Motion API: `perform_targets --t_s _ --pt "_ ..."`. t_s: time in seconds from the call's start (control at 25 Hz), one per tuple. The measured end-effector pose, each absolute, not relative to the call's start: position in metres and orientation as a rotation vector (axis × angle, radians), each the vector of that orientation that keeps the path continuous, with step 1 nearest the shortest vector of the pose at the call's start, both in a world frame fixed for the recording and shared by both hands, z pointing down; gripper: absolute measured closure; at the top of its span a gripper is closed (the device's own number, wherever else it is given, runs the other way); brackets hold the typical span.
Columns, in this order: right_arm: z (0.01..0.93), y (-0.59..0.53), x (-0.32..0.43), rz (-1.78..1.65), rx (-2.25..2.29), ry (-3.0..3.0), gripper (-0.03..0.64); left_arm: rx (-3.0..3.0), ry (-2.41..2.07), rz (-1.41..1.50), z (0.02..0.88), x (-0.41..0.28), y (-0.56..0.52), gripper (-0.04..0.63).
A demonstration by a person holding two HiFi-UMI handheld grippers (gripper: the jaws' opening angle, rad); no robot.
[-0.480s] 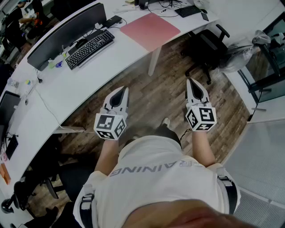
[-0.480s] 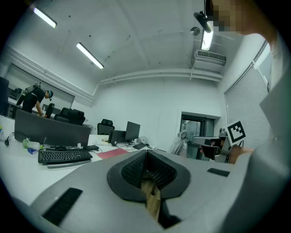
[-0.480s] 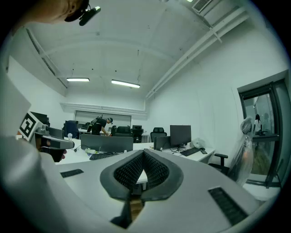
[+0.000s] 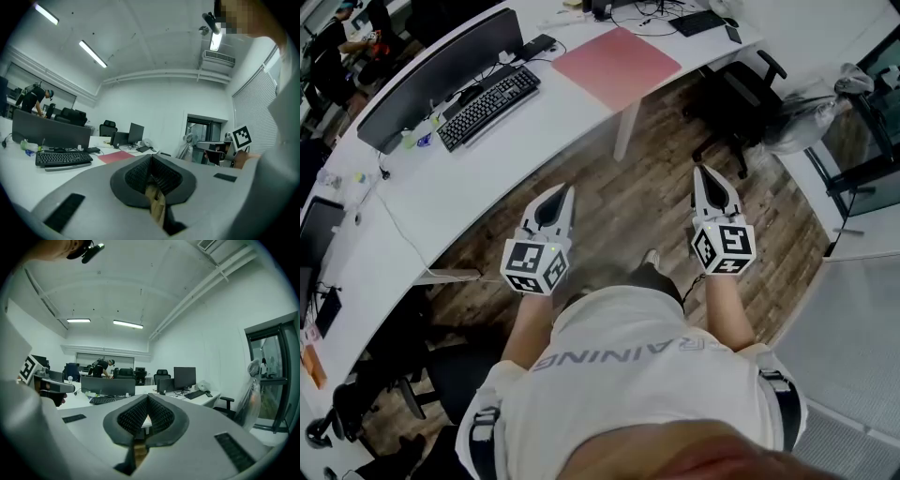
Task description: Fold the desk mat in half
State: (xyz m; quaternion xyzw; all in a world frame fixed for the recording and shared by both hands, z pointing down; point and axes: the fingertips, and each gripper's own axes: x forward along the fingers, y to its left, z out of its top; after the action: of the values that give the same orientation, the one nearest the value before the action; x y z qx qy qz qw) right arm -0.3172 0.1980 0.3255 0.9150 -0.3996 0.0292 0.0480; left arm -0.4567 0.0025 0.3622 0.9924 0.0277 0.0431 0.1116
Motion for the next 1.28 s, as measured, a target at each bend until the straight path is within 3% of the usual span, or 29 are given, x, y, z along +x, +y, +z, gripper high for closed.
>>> perform_targets --t_s 0.48,1.28 --pt "0.34 0.209 -0.249 0.176 2.871 -1.26 0.594 2.913 0.063 0.204 0.362 -0.397 0.014 0.565" --pt "0.358 0.284 -0.073 0.2 2.797 -1.473 0.594 2.944 -0.055 0.276 0.356 -0.22 0.105 0.563"
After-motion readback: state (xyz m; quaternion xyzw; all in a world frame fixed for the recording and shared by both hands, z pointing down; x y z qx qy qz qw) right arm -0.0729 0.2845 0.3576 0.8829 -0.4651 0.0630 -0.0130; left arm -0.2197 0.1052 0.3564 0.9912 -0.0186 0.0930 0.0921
